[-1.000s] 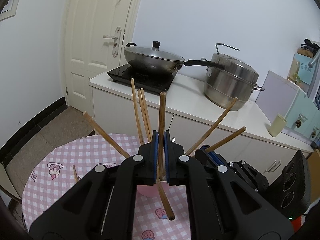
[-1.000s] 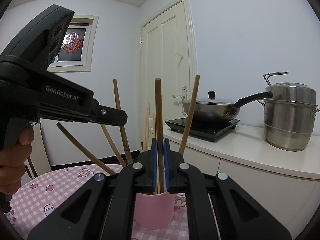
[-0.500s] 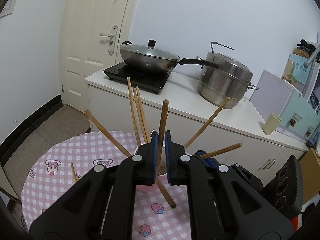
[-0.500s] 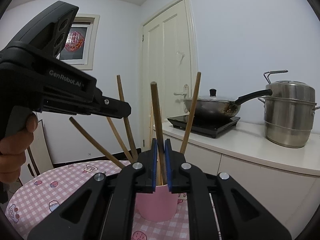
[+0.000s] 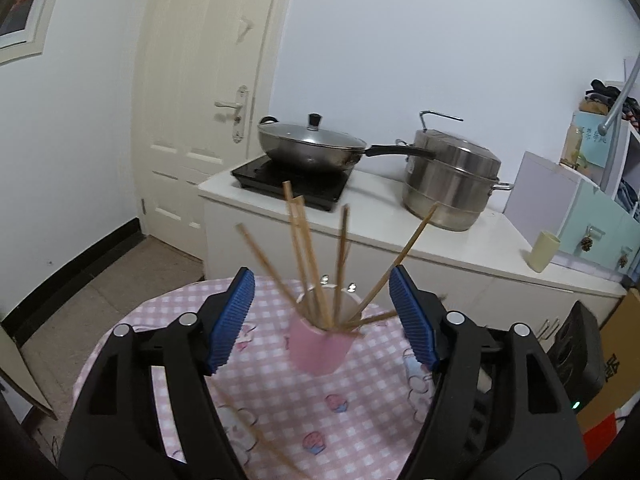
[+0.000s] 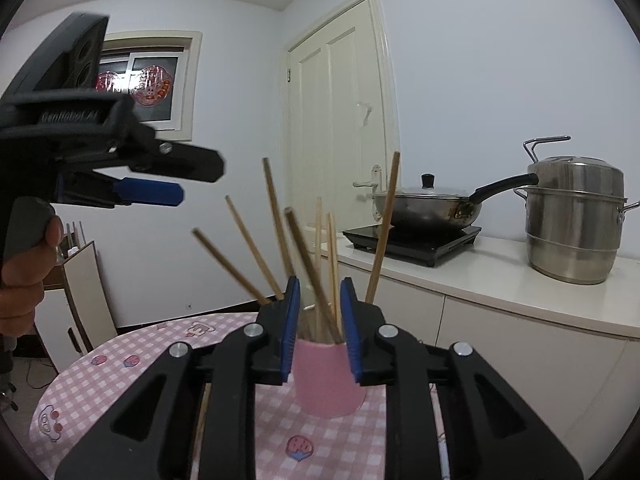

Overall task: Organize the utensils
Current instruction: 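Move both tools back down to the last chopsticks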

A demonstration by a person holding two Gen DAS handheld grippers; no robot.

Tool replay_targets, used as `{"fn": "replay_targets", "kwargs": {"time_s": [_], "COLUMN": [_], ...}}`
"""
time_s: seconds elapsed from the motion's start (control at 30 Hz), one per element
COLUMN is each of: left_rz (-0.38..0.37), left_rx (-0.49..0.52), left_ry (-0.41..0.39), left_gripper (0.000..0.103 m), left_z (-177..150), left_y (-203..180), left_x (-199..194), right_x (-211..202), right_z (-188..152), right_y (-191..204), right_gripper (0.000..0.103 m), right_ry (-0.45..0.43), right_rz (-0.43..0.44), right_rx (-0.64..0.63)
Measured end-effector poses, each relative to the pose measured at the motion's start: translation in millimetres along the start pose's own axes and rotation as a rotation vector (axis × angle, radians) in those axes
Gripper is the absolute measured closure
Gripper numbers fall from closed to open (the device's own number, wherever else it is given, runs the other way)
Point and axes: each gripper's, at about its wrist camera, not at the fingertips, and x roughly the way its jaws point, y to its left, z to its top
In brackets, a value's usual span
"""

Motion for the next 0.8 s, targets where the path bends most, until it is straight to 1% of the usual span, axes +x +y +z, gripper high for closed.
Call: {"fn": "replay_targets", "kwargs": {"time_s": [0.17,0.3,0.37,0.5,0.63,0.73,0.8], "left_rz": [0.067,0.133,0.163,0.194,0.210,0.206,0.210], "left_rx": [-0.021,-0.041,-0.071,-0.127,-0.195,-0.245,-0.268], "left_ry": [0.020,0.063,0.109,0.209,0.291,0.329,0.343], "left_gripper": [0.032,0.032,0.032,0.032,0.032,0.032,0.032], "left_z": [-18.0,-39.1,-52.6,-78.3,-99.5,-109.5,-114.1], "left_y": [27.3,56.5,75.1,102.7,125.1,140.1,146.1], "left_x": [-14.4,-17.8,-10.4,9.8,31.3,45.4,54.5], "right_x": [-6.4,-7.3,-4.1,6.4,18.9,31.3,37.7], "right_z": [-8.3,-16.2,-22.6,-36.1,-45.6,-49.3,-49.5], "right_y": [9.0,21.2,30.9,50.6,69.3,78.3,80.7], "right_gripper": [0.084,0.083,0.083,0.083,0.083,0.083,0.081], "right_ry": [0.028,0.063,0.086,0.140,0.190,0.226,0.230], "right_rz": [0.023,0.055,0.078,0.118,0.147,0.160,0.165], "right_rx": [-0.007,-0.024,-0.040,-0.078,-0.120,-0.140,-0.145]}}
